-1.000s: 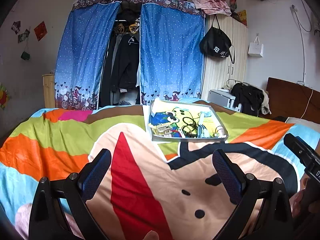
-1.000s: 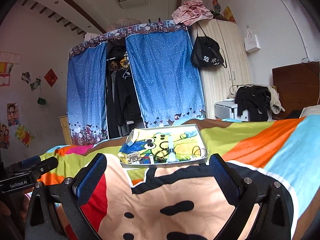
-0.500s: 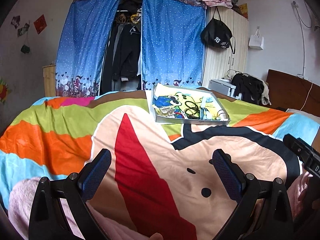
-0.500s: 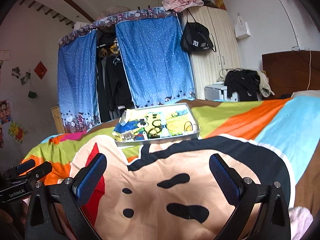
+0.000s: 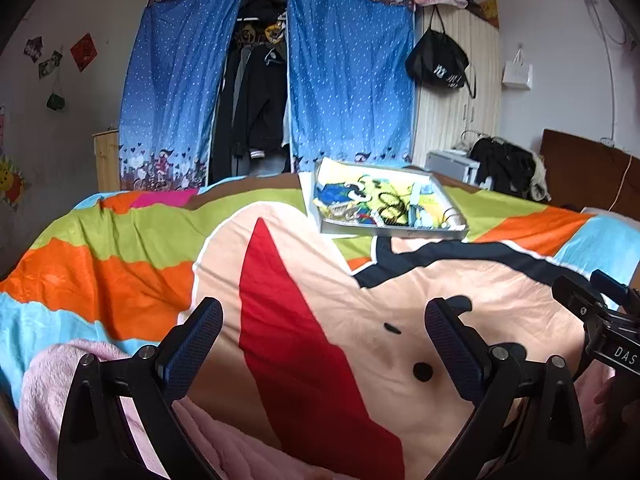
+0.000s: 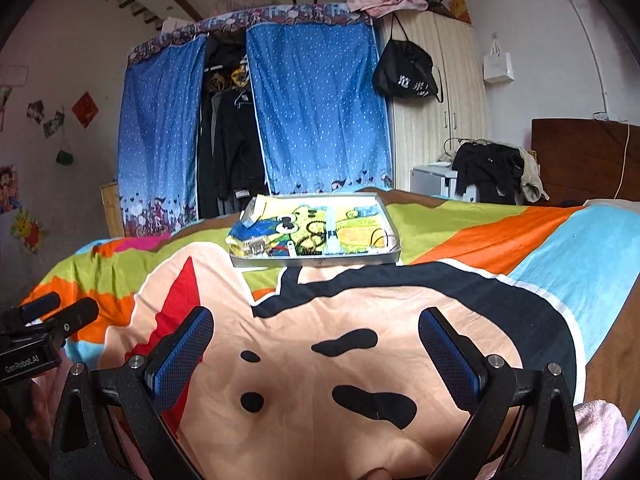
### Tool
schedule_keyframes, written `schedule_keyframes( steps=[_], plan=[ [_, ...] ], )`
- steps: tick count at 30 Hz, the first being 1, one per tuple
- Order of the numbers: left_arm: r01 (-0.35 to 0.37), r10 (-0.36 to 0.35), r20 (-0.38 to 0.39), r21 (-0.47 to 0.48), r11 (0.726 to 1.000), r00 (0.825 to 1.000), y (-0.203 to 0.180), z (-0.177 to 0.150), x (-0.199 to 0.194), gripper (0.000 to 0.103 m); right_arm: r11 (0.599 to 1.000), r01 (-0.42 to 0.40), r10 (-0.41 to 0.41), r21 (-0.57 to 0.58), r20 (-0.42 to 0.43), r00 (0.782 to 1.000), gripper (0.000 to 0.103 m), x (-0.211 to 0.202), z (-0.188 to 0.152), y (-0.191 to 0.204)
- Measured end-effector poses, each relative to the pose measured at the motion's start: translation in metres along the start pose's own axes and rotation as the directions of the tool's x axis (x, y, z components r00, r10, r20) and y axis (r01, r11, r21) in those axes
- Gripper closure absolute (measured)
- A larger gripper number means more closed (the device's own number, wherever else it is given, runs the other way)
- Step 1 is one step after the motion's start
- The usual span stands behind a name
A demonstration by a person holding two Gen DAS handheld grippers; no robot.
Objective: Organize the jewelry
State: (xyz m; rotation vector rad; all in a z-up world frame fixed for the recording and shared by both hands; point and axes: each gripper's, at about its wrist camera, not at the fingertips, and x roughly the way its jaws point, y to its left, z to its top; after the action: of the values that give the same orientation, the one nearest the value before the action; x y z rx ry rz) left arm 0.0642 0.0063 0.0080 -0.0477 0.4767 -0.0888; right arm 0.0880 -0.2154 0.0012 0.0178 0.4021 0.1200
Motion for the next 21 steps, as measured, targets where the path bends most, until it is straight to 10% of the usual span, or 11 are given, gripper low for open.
schedule_keyframes(
  steps=[21],
  plan=[
    [-0.020,0.020,-0.034,-0.010,1.000,0.999,0.004,-0.005,0.006,0.004,0.999,0.029,-0.029,-0.017,-0.061,0.998,0.000,0.013,-0.004,0.001]
  ],
)
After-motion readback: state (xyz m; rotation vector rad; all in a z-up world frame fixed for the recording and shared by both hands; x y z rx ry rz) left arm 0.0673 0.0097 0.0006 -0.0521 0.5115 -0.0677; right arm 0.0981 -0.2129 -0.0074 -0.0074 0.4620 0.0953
